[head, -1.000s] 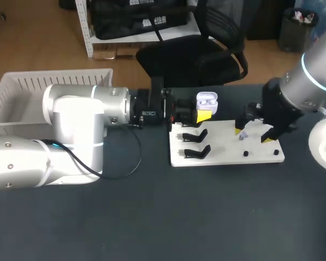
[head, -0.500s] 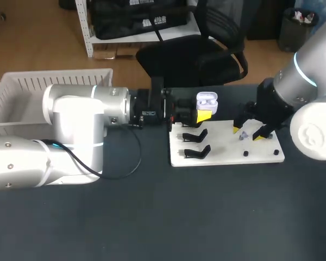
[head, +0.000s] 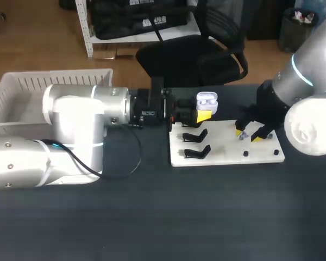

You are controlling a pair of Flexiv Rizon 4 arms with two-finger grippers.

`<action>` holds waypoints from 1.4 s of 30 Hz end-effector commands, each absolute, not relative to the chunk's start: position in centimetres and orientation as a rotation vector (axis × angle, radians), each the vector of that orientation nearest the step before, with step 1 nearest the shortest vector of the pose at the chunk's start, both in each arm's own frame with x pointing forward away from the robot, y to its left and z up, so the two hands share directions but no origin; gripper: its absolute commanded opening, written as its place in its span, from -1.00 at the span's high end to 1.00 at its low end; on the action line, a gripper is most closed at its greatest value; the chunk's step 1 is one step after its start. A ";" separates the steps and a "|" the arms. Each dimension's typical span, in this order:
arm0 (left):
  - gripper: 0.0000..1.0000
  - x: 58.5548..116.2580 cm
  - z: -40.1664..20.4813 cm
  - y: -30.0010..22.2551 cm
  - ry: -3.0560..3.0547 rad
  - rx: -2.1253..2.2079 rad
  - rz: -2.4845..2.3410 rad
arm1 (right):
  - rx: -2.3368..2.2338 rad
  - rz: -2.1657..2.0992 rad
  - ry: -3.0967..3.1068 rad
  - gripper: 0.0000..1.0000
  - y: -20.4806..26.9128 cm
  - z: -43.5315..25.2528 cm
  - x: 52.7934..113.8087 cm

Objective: Pick up each earbud case from the left stands, insert the matching earbuds, close the lid, and place the case in the box.

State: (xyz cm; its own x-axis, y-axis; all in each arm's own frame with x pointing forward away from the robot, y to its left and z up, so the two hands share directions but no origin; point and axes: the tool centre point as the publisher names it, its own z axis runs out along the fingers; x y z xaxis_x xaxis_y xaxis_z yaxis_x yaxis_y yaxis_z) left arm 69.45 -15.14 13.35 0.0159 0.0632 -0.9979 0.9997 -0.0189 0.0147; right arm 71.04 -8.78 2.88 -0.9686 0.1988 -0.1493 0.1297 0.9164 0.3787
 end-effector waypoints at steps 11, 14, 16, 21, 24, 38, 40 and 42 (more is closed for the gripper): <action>1.00 69.3 13.3 -15.2 1.234 1.271 -1.175 | 0.302 0.552 2.926 0.12 -8.7 2.9 71.0; 1.00 69.3 13.3 -15.2 1.234 1.271 -1.175 | 0.307 0.549 2.935 0.11 -8.6 3.0 71.0; 1.00 69.3 13.3 -15.2 1.234 1.271 -1.175 | 0.309 0.540 2.943 0.11 -8.5 2.9 71.0; 1.00 69.3 13.3 -15.2 1.234 1.271 -1.175 | 0.320 0.535 2.952 0.18 -8.6 2.7 70.9; 1.00 69.3 13.3 -15.2 1.234 1.271 -1.175 | 0.325 0.533 2.955 0.20 -8.7 2.6 70.9; 1.00 69.3 13.3 -15.2 1.234 1.271 -1.175 | 0.344 0.525 2.960 0.30 -8.7 2.4 71.1; 1.00 69.3 13.3 -15.2 1.234 1.271 -1.175 | 0.349 0.520 2.960 0.38 -8.8 2.4 71.1; 1.00 69.3 13.3 -15.2 1.234 1.271 -1.175 | 0.351 0.516 2.961 0.41 -8.8 2.4 71.2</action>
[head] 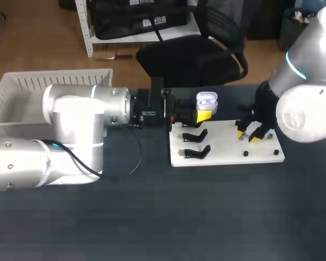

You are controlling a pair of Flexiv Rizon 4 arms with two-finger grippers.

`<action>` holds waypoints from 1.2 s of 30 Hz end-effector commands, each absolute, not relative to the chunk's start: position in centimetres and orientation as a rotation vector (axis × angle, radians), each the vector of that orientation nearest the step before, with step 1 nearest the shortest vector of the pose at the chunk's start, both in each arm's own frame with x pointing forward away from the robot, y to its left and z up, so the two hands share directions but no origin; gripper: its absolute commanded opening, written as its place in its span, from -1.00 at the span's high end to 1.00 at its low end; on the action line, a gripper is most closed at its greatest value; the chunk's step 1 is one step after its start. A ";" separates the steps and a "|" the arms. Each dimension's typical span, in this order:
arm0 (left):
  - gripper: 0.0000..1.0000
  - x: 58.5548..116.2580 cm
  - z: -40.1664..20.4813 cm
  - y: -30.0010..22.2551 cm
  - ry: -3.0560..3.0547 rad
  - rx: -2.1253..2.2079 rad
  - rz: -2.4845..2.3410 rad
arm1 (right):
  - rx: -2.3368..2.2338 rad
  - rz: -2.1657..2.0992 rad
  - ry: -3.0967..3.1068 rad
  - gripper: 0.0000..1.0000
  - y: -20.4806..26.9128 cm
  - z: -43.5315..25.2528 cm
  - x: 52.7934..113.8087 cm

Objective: Pick up each earbud case from the left stands, insert the matching earbuds, close the lid, and place the case in the box.

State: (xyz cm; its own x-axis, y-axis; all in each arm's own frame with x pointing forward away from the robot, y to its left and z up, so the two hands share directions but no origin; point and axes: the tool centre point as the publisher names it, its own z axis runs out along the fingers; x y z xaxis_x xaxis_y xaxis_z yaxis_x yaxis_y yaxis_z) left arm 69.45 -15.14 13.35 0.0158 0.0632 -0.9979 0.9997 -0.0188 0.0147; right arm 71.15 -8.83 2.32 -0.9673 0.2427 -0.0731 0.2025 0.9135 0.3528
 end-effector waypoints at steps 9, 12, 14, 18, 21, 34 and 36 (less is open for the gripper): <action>1.00 69.3 13.3 -15.2 1.234 1.271 -1.175 | 0.352 0.507 2.968 1.00 -8.6 2.2 71.3; 1.00 69.3 13.3 -15.2 1.234 1.271 -1.175 | 0.352 0.503 2.971 1.00 -8.6 2.2 71.3; 1.00 69.3 13.3 -15.2 1.234 1.271 -1.175 | 0.352 0.494 2.973 1.00 -8.5 2.4 71.3; 1.00 69.3 13.3 -15.2 1.234 1.271 -1.175 | 0.350 0.480 2.965 1.00 -8.8 3.6 71.0; 1.00 69.3 13.3 -15.2 1.234 1.271 -1.175 | 0.341 0.465 2.961 1.00 -9.1 5.1 70.4; 1.00 69.3 13.3 -15.2 1.234 1.271 -1.175 | 0.141 0.406 3.004 1.00 -9.1 11.8 64.3; 1.00 69.3 13.3 -15.2 1.234 1.271 -1.175 | 0.130 0.394 2.998 1.00 -8.9 12.9 63.1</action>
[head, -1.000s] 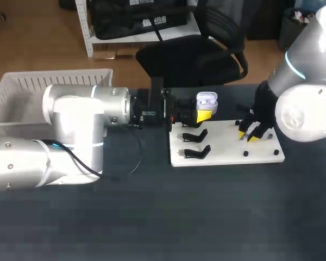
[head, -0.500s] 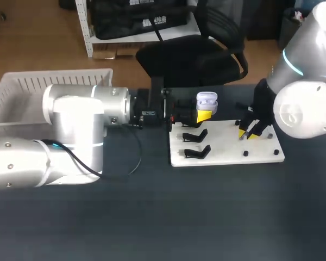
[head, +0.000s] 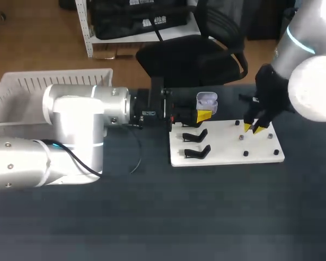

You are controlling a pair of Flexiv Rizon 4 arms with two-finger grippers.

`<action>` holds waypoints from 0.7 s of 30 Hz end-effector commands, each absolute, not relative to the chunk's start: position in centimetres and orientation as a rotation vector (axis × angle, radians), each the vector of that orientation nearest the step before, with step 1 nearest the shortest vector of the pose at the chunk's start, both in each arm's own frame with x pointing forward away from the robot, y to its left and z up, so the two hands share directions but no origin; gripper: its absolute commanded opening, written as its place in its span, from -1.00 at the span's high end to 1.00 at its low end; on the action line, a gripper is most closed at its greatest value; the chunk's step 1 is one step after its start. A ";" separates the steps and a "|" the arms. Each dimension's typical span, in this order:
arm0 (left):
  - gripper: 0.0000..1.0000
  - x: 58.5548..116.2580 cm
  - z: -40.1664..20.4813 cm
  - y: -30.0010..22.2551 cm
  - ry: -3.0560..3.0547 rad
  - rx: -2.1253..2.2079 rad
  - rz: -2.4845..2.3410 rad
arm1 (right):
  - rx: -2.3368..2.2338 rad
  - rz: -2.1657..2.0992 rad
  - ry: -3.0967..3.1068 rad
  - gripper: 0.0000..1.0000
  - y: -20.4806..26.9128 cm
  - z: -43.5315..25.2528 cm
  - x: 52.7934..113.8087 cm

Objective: Pick up each earbud case from the left stands, insert the matching earbuds, close the lid, and place the case in the box.

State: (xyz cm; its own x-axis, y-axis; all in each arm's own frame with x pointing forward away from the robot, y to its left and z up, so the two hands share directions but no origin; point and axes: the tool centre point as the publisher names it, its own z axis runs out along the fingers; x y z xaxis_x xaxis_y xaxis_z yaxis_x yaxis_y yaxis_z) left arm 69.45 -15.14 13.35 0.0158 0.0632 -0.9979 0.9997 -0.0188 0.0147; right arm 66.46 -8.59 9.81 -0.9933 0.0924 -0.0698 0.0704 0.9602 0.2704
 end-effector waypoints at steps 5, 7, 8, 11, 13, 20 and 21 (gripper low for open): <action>1.00 69.3 13.3 -15.2 1.234 1.271 -1.175 | 0.060 0.375 2.992 1.00 -7.9 15.9 59.9; 1.00 69.3 13.3 -15.2 1.234 1.271 -1.175 | 0.031 0.342 3.001 1.00 -7.3 16.9 58.8; 1.00 69.3 13.3 -15.2 1.234 1.271 -1.175 | 0.015 0.334 3.004 1.00 -7.0 17.5 58.3; 1.00 69.3 13.3 -15.2 1.234 1.271 -1.175 | -0.031 0.313 3.005 1.00 -5.9 18.8 57.4; 1.00 69.3 13.3 -15.2 1.234 1.271 -1.175 | -0.055 0.323 2.993 1.00 -4.9 19.6 57.2; 1.00 69.3 13.3 -15.2 1.234 1.271 -1.175 | -0.143 0.296 2.953 1.00 -2.2 20.9 59.0; 1.00 69.3 13.3 -15.2 1.234 1.271 -1.175 | -0.157 0.287 2.951 1.00 -1.9 21.0 59.4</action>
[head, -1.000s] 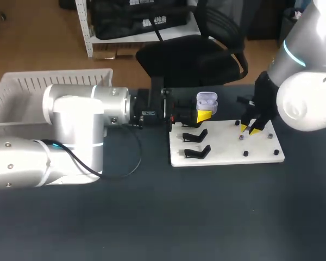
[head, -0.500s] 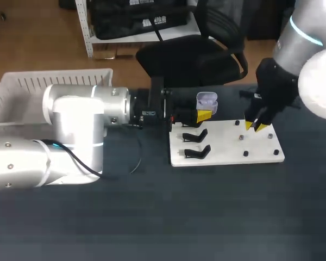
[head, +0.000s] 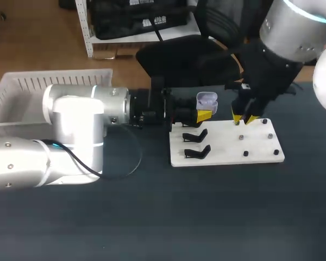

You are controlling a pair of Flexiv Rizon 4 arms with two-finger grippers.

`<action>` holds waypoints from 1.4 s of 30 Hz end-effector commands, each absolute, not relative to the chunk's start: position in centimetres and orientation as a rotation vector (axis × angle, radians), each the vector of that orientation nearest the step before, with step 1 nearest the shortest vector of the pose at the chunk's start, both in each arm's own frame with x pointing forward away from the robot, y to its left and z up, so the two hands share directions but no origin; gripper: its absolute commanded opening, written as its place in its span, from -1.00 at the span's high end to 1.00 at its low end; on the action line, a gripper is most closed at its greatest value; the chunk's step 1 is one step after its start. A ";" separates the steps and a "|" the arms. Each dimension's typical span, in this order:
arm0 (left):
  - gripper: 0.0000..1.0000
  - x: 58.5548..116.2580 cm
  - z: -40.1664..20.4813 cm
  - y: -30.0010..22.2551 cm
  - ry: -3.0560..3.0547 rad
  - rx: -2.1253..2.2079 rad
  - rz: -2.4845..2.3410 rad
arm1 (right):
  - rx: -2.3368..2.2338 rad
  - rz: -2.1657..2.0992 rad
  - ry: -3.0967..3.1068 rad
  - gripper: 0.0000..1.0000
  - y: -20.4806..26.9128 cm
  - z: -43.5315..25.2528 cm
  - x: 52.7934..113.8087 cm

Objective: Pick up each earbud case from the left stands, insert the matching earbuds, close the lid, and place the case in the box.

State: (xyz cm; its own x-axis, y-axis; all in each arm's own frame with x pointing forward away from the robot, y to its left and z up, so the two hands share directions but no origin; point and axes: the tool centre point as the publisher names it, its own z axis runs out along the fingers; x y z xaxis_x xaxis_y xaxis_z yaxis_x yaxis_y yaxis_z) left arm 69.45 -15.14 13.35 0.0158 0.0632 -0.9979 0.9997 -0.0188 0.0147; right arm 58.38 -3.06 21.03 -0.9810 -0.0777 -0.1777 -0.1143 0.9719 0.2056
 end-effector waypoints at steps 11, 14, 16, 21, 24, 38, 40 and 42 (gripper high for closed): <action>1.00 69.3 13.3 -15.2 1.234 1.271 -1.175 | -0.285 0.272 2.900 1.00 1.3 21.5 63.2; 1.00 69.3 13.3 -15.2 1.234 1.271 -1.175 | -0.311 0.279 2.899 1.00 2.0 21.5 63.8; 1.00 69.3 13.3 -15.2 1.234 1.271 -1.175 | -0.323 0.289 2.894 1.00 2.3 21.5 64.2; 1.00 69.3 13.3 -15.2 1.234 1.271 -1.175 | -0.358 0.305 2.888 1.00 2.9 21.1 65.2; 1.00 69.3 13.3 -15.2 1.234 1.271 -1.175 | -0.369 0.304 2.889 1.00 3.2 20.9 65.7; 1.00 69.3 13.3 -15.2 1.234 1.271 -1.175 | -0.394 0.256 2.904 1.00 3.5 19.8 66.6; 1.00 69.3 13.3 -15.2 1.234 1.271 -1.175 | -0.397 0.256 2.905 1.00 3.5 19.8 66.7; 1.00 69.3 13.3 -15.2 1.234 1.271 -1.175 | -0.400 0.253 2.905 1.00 3.6 19.7 66.7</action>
